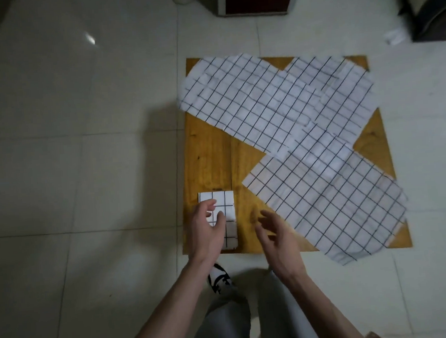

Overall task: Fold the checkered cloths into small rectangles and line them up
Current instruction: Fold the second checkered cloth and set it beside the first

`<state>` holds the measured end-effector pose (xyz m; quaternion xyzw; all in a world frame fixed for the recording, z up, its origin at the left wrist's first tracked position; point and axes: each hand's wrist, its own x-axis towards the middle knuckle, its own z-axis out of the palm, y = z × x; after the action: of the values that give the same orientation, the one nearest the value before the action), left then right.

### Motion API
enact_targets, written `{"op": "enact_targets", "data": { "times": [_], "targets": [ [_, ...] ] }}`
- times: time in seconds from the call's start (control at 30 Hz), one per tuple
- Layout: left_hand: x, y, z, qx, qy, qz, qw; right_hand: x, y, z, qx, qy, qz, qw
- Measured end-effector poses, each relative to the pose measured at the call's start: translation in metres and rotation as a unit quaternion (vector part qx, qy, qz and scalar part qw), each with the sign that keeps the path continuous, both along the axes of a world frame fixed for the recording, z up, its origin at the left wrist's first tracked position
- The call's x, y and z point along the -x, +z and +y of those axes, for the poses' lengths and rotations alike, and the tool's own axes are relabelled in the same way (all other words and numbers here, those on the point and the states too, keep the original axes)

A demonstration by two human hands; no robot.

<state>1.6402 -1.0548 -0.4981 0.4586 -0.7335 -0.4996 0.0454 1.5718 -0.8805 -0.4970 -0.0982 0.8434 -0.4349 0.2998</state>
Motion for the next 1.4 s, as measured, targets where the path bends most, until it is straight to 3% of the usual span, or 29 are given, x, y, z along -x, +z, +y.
{"op": "enact_targets", "data": {
  "times": [0.4, 0.83, 1.0, 1.1, 1.27, 1.4],
  "targets": [
    [0.087, 0.014, 0.105, 0.060, -0.050, -0.024, 0.997, 0.081, 0.025, 0.098, -0.009, -0.030, 0.029, 0.999],
    [0.166, -0.048, 0.220, 0.110, -0.013, -0.112, 0.988, 0.216, -0.042, 0.175, -0.033, 0.159, 0.071, 0.984],
    [0.181, -0.085, 0.250, 0.176, -0.042, -0.122, 0.976, 0.264, -0.084, 0.187, -0.057, 0.259, 0.175, 0.948],
    [0.187, -0.109, 0.263, 0.222, -0.075, -0.122, 0.964, 0.287, -0.119, 0.194, -0.082, 0.314, 0.281, 0.903],
    [0.188, -0.143, 0.271, 0.287, -0.169, -0.140, 0.933, 0.304, -0.150, 0.200, -0.086, 0.383, 0.376, 0.840],
    [0.176, -0.157, 0.267, 0.332, -0.233, -0.139, 0.903, 0.299, -0.160, 0.208, -0.068, 0.378, 0.395, 0.835]
  ]
}}
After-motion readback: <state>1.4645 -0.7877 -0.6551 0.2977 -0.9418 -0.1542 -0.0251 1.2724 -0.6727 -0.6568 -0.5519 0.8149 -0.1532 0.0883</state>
